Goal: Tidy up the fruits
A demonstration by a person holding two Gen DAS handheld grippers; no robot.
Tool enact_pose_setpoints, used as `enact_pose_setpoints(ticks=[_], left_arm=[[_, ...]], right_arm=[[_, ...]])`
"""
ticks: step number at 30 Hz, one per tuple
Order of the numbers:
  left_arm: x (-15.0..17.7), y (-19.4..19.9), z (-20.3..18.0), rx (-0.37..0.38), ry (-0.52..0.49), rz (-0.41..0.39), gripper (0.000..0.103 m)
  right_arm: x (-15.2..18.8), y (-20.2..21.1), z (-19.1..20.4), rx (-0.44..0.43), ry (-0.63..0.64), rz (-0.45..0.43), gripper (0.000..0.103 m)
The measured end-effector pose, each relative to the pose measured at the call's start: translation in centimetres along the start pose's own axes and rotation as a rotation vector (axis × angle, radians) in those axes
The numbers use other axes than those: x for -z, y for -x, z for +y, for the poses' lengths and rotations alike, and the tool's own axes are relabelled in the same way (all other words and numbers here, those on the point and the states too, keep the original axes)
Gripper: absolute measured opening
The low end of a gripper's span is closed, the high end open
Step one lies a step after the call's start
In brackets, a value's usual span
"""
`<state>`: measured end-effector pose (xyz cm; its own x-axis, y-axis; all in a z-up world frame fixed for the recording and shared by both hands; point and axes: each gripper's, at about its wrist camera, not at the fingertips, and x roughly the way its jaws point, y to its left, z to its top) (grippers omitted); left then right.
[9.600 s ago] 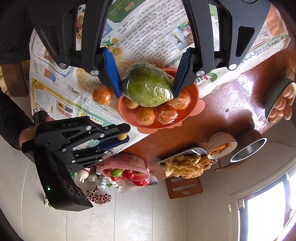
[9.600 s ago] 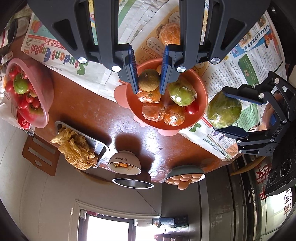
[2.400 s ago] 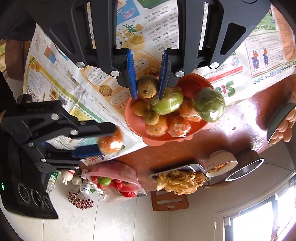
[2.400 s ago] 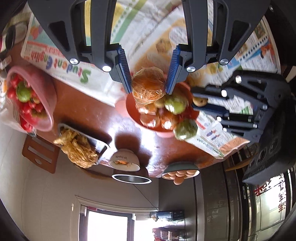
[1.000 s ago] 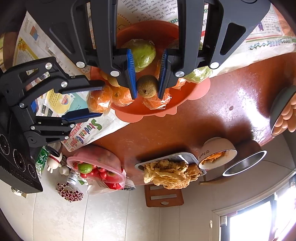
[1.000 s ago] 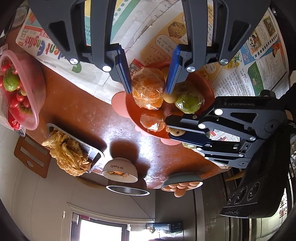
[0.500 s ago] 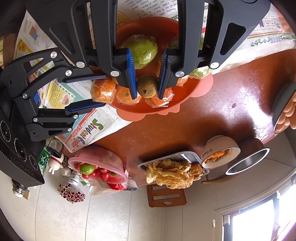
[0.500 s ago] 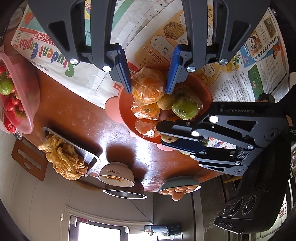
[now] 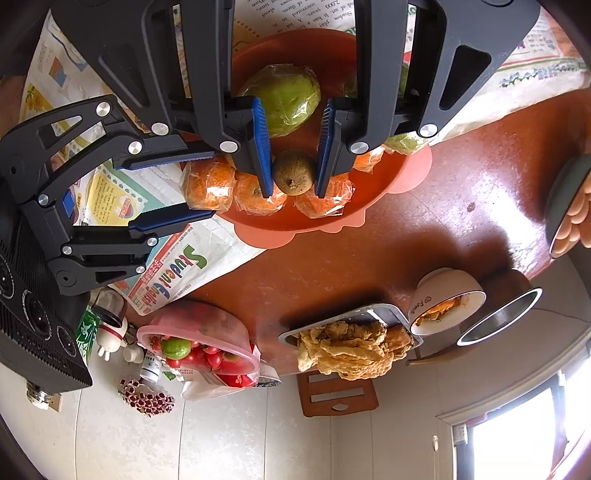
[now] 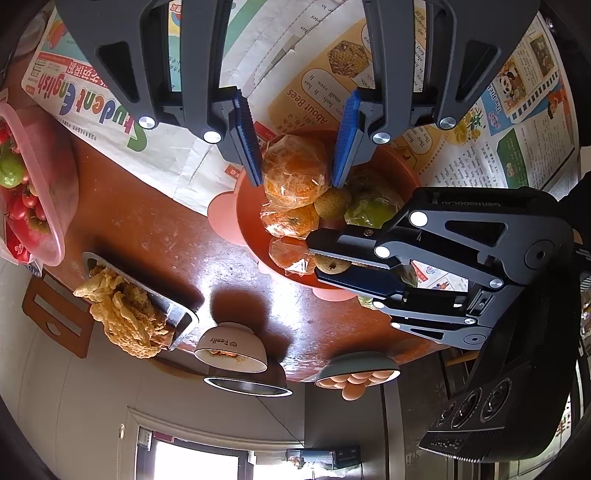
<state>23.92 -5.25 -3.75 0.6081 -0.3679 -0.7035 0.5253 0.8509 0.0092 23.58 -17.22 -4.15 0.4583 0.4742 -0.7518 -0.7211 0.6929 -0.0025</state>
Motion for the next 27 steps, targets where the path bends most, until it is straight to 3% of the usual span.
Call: enact_pose_setpoints(ticks=[7, 10, 27], left_arm=[[-0.05, -0.14, -0.26, -0.013, -0.021, 0.009, 0.016], [-0.11, -0.18, -0.42, -0.016, -0.031, 0.013, 0.021], [-0.36, 0.63, -0.05, -0.024, -0.019, -0.004, 0.021]], right_arm=[[0.07, 0.12, 0.00, -0.003, 0.000, 0.001, 0.038], [0.03, 0.27, 0.01, -0.002, 0.002, -0.001, 0.038], [-0.07, 0.60, 0.02, -0.007, -0.008, -0.014, 0.038]])
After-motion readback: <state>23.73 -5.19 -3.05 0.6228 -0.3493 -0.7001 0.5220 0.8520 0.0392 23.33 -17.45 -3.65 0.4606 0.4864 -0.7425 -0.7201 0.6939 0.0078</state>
